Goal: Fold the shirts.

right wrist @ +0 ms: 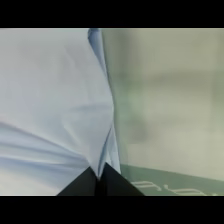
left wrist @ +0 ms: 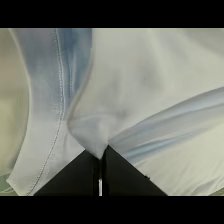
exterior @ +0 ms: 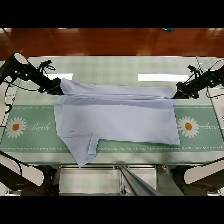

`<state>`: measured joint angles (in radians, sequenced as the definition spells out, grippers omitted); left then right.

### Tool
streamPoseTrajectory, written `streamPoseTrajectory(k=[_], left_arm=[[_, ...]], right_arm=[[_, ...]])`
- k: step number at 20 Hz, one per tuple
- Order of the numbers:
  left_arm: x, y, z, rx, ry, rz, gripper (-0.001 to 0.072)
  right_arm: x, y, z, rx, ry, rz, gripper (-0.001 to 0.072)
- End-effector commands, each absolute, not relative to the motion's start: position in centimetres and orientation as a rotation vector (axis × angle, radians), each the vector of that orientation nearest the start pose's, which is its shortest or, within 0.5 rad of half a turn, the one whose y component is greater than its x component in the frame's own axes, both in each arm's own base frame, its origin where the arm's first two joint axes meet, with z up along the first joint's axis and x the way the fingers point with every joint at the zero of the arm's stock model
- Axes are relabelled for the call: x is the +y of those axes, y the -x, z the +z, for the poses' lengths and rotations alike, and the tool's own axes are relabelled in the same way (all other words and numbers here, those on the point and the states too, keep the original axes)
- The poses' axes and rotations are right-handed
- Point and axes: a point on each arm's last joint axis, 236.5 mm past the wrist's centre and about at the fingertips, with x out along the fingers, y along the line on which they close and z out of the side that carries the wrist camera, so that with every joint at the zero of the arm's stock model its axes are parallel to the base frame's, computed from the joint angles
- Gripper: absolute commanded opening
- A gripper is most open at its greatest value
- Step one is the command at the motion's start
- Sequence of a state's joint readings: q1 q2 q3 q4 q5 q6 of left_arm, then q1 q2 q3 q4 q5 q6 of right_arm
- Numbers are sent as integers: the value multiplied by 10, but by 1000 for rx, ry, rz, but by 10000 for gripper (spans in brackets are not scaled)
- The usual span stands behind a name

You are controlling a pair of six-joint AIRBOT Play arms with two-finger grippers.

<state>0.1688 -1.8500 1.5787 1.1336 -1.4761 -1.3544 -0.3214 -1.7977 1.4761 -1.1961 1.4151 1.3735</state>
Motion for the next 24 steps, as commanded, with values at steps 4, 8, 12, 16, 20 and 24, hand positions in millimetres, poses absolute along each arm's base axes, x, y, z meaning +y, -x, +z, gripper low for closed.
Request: streamPoseTrajectory(k=[4, 8, 12, 16, 20, 24], left_arm=[[-32, -409, -75, 1684, 396, -354, 28], [-29, -405, -64, 1684, 407, -344, 509], [8, -376, -48, 1620, 503, -227, 509], [32, -296, -57, 1434, 867, -89, 508], [15, -238, -78, 1325, 1124, 43, 508], [-15, -188, -110, 1528, 1021, 32, 508]], right_arm=[[-44, -401, -95, 1626, -484, 142, 35], [-42, -401, -79, 1607, -533, 134, 407], [-79, -376, -36, 1493, -566, 17, 407], [-60, -312, -43, 1302, -726, -10, 407], [-3, -275, -44, 1190, -877, 74, 416], [20, -259, -37, 1221, -900, 163, 416]])
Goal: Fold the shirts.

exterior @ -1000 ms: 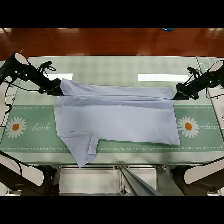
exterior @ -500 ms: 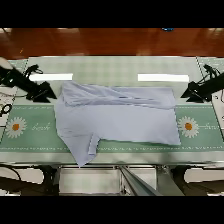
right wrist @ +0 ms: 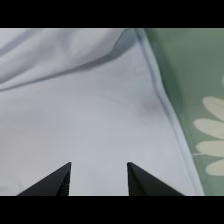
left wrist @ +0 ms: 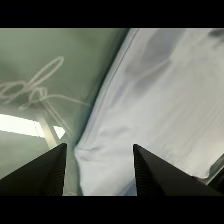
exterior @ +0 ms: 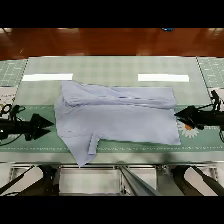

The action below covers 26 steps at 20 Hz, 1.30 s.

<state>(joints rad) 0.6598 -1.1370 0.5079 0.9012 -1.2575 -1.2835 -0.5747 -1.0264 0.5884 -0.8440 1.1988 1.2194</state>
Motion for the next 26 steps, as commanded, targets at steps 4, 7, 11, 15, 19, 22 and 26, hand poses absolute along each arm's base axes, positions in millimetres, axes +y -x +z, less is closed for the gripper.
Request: streamPoseTrajectory(k=[4, 7, 11, 15, 19, 22, 26], left_arm=[[-39, -174, -116, 1600, 998, -23, 508], [-53, -180, -124, 1616, 922, -60, 506], [-75, -180, -135, 1656, 839, -125, 411], [-87, -203, -124, 1572, 901, -185, 17], [-93, -209, -113, 1554, 911, -235, 17], [-94, -208, -112, 1560, 914, -240, 17], [-94, -207, -112, 1562, 915, -242, 17]], right_arm=[[26, -254, -35, 1243, -908, 190, 415], [27, -256, -33, 1234, -917, 193, 415], [27, -258, -32, 1227, -925, 195, 414], [11, -250, -34, 1265, -881, 147, 414], [-26, -181, -67, 1526, -825, -115, 414], [-21, -149, -81, 1647, -821, -155, 414], [-30, -132, -89, 1704, -780, -214, 414]])
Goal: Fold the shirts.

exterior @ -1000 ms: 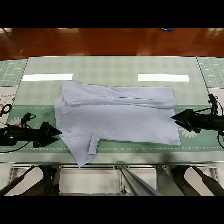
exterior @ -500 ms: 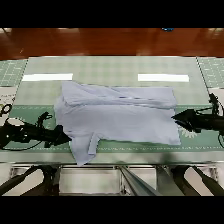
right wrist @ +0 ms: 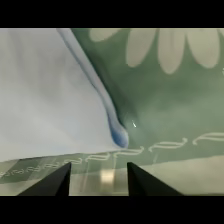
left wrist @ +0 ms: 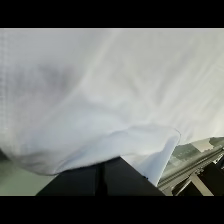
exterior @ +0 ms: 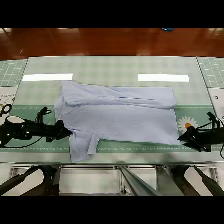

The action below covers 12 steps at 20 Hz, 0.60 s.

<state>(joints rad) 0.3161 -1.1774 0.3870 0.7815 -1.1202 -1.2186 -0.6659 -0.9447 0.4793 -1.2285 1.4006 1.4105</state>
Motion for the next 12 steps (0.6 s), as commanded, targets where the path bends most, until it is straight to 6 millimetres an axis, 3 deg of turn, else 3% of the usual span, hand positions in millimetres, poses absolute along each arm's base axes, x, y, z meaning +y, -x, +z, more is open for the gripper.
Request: streamPoseTrajectory(k=[1, 5, 9, 12], left_arm=[[-94, -207, -112, 1562, 915, -242, 17], [-92, -209, -113, 1549, 899, -246, 17], [-93, -212, -112, 1539, 910, -243, 17], [-92, -212, -112, 1538, 910, -243, 17]], right_arm=[[-29, -132, -90, 1706, -785, -213, 415], [-17, -151, -101, 1684, -852, -157, 414], [11, -196, -121, 1611, -927, -71, 414], [29, -224, -115, 1517, -1015, 15, 397]])
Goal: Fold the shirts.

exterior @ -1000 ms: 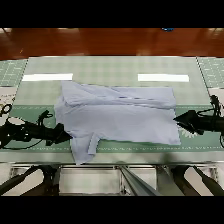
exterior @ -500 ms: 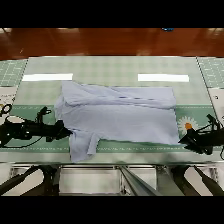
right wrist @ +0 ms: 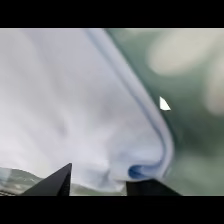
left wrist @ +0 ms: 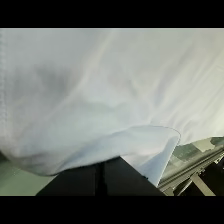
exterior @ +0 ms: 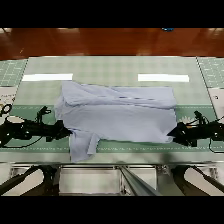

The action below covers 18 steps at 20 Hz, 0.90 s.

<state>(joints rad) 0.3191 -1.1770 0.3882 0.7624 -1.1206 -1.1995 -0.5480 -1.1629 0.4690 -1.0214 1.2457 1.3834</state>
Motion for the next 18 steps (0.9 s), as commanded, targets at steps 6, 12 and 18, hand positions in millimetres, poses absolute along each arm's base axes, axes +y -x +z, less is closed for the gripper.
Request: streamPoseTrajectory(k=[6, 12, 18], left_arm=[[-84, -237, -99, 1476, 877, -252, 17], [-61, -309, -49, 1302, 776, -291, 17], [-51, -374, -42, 1276, 773, -320, 17]], right_arm=[[39, -218, -105, 1539, -956, 151, 30], [21, -267, -64, 1414, -906, 203, 30], [13, -349, -33, 1270, -789, 235, 29]])
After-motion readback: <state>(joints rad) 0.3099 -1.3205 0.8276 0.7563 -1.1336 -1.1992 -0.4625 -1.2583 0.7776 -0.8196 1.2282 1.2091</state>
